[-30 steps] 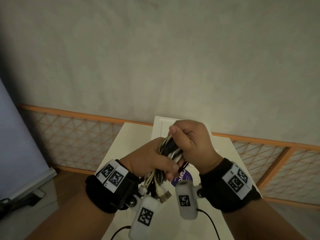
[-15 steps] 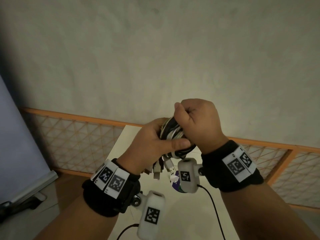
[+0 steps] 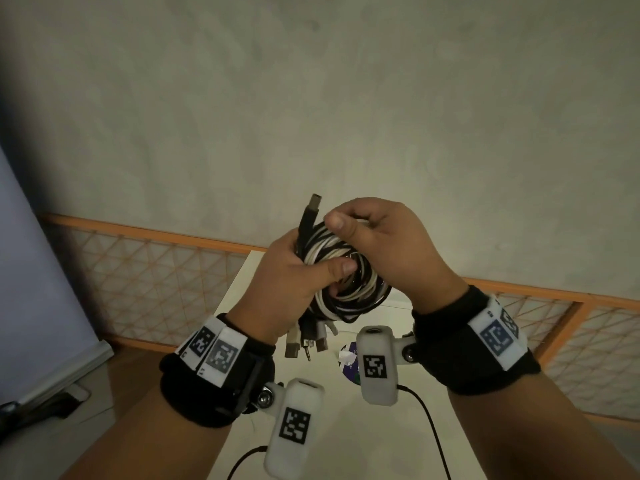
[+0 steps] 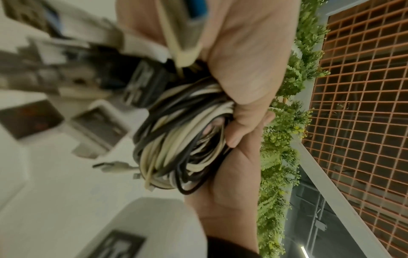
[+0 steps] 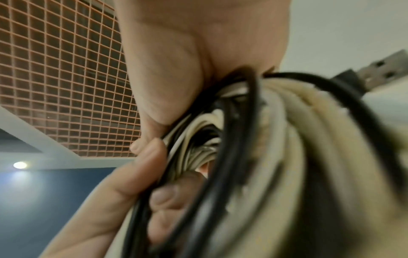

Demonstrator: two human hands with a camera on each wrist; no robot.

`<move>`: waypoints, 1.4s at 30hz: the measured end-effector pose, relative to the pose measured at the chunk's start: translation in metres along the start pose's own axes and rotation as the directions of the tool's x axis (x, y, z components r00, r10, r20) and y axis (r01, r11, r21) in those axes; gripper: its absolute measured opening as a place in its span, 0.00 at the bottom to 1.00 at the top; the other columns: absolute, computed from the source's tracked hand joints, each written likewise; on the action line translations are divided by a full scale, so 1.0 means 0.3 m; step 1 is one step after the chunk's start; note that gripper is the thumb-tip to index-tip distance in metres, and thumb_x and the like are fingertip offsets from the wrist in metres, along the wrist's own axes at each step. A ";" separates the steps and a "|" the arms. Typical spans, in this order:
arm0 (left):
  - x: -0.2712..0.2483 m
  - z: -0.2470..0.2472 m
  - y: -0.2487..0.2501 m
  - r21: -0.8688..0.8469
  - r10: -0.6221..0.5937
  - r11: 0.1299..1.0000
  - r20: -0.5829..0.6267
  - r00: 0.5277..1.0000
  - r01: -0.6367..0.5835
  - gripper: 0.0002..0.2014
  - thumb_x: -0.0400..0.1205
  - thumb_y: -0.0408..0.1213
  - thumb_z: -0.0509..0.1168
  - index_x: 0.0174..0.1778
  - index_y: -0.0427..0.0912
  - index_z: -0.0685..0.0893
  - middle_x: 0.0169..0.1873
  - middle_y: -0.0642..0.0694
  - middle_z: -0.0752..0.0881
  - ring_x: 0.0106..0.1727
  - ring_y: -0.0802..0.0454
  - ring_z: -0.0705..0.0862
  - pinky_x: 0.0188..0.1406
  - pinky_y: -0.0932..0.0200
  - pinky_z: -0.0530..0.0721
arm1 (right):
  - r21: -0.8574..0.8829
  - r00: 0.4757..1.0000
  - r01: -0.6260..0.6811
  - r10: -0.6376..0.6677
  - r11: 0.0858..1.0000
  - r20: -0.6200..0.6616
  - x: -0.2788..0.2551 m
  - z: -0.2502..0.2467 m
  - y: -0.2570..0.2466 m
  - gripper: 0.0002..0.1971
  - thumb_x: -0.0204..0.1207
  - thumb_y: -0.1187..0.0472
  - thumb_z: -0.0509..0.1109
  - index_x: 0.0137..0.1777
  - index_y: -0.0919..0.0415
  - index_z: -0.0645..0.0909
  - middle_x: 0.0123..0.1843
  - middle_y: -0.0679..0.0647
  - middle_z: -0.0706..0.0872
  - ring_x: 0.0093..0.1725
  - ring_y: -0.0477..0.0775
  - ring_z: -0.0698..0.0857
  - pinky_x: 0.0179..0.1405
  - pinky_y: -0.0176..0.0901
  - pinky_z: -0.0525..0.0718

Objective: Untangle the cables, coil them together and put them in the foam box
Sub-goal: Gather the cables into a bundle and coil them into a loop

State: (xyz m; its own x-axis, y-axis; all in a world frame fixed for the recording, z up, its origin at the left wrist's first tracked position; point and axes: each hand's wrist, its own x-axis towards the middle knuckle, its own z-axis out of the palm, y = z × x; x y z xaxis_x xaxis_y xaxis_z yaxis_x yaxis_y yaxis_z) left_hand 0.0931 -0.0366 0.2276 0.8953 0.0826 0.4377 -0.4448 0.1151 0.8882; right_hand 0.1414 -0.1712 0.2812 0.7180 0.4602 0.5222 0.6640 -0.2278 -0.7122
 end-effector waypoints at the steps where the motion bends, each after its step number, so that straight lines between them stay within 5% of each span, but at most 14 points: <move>1: 0.000 -0.001 0.004 -0.019 -0.006 1.000 -0.003 1.000 0.006 0.14 0.72 0.31 0.76 0.53 0.38 0.86 0.37 0.44 0.89 0.36 0.50 0.87 0.32 0.58 0.83 | 0.039 1.000 -0.026 0.027 0.999 -0.010 -0.008 0.000 0.013 0.21 0.66 0.39 0.74 0.44 0.58 0.87 0.38 0.57 0.89 0.40 0.57 0.88 0.45 0.56 0.86; 5: 0.006 -0.008 -0.009 -0.066 -0.049 0.997 -0.011 0.999 0.048 0.13 0.70 0.33 0.73 0.50 0.40 0.86 0.30 0.51 0.87 0.28 0.54 0.83 0.32 0.53 0.83 | 0.169 0.992 -0.110 0.119 0.980 -0.047 -0.045 0.018 0.050 0.20 0.67 0.43 0.74 0.48 0.61 0.86 0.42 0.56 0.91 0.44 0.56 0.90 0.48 0.51 0.87; 10: -0.001 -0.014 -0.040 -0.092 -0.086 0.992 0.031 0.996 0.088 0.06 0.72 0.33 0.71 0.36 0.50 0.88 0.25 0.51 0.83 0.25 0.51 0.79 0.35 0.51 0.83 | 0.192 0.979 -0.174 0.191 0.966 -0.077 -0.055 0.049 0.053 0.23 0.66 0.43 0.75 0.40 0.67 0.84 0.29 0.59 0.86 0.28 0.54 0.84 0.31 0.44 0.81; 13: -0.001 -0.008 -0.048 -0.130 -0.090 0.987 0.057 0.994 0.097 0.07 0.72 0.29 0.70 0.40 0.46 0.88 0.28 0.51 0.85 0.27 0.54 0.81 0.30 0.57 0.84 | 0.143 0.973 -0.196 0.211 0.970 -0.099 -0.045 0.053 0.062 0.20 0.70 0.47 0.76 0.37 0.68 0.81 0.24 0.55 0.81 0.23 0.47 0.78 0.24 0.36 0.76; 17: 0.001 0.001 -0.042 -0.099 -0.075 0.992 0.077 0.994 0.082 0.12 0.68 0.21 0.71 0.45 0.39 0.85 0.29 0.51 0.86 0.30 0.55 0.84 0.34 0.59 0.85 | 0.111 0.971 -0.208 0.219 0.972 -0.098 -0.022 0.041 0.057 0.21 0.69 0.45 0.76 0.36 0.66 0.82 0.25 0.55 0.81 0.23 0.48 0.79 0.25 0.37 0.76; 25: 0.017 -0.007 -0.050 -0.019 -0.092 0.996 -0.042 0.995 0.092 0.11 0.64 0.25 0.65 0.40 0.39 0.85 0.22 0.53 0.83 0.25 0.56 0.80 0.33 0.54 0.84 | 0.310 0.974 -0.186 0.216 0.932 -0.065 -0.039 0.055 0.082 0.20 0.59 0.47 0.78 0.42 0.64 0.86 0.31 0.50 0.86 0.32 0.45 0.83 0.35 0.39 0.81; 31: 0.021 -0.026 -0.101 -0.080 -0.148 0.987 -0.108 0.983 0.140 0.13 0.65 0.27 0.66 0.45 0.34 0.87 0.29 0.44 0.87 0.29 0.50 0.83 0.31 0.56 0.82 | 0.523 0.953 -0.270 0.303 0.808 0.024 -0.075 0.086 0.125 0.25 0.58 0.65 0.81 0.57 0.68 0.81 0.48 0.65 0.90 0.46 0.62 0.89 0.48 0.49 0.88; 35: 0.016 -0.020 -0.116 -0.062 -0.160 0.986 -0.141 0.977 0.153 0.10 0.61 0.28 0.66 0.38 0.34 0.82 0.20 0.48 0.83 0.24 0.51 0.81 0.32 0.57 0.81 | 0.522 0.925 -0.337 0.378 0.784 0.030 -0.083 0.098 0.139 0.12 0.65 0.81 0.70 0.47 0.72 0.85 0.43 0.76 0.87 0.39 0.66 0.87 0.47 0.60 0.87; 42: 0.000 0.010 -0.122 -0.071 -0.124 0.991 -0.147 0.981 0.114 0.13 0.63 0.28 0.67 0.44 0.36 0.84 0.24 0.49 0.86 0.26 0.54 0.83 0.31 0.58 0.83 | 0.422 0.899 -0.318 0.412 0.849 -0.151 -0.076 0.111 0.147 0.10 0.65 0.80 0.67 0.44 0.73 0.84 0.40 0.77 0.84 0.33 0.63 0.81 0.34 0.54 0.81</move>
State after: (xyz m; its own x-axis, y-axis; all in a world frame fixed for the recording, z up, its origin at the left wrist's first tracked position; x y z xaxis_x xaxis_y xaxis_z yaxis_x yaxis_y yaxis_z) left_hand 0.1096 -0.0439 0.1956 0.9303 0.2125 0.2990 -0.3400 0.1936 0.9203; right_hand 0.1474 -0.1631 0.2221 0.9501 0.1903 0.2471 0.2474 0.0222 -0.9687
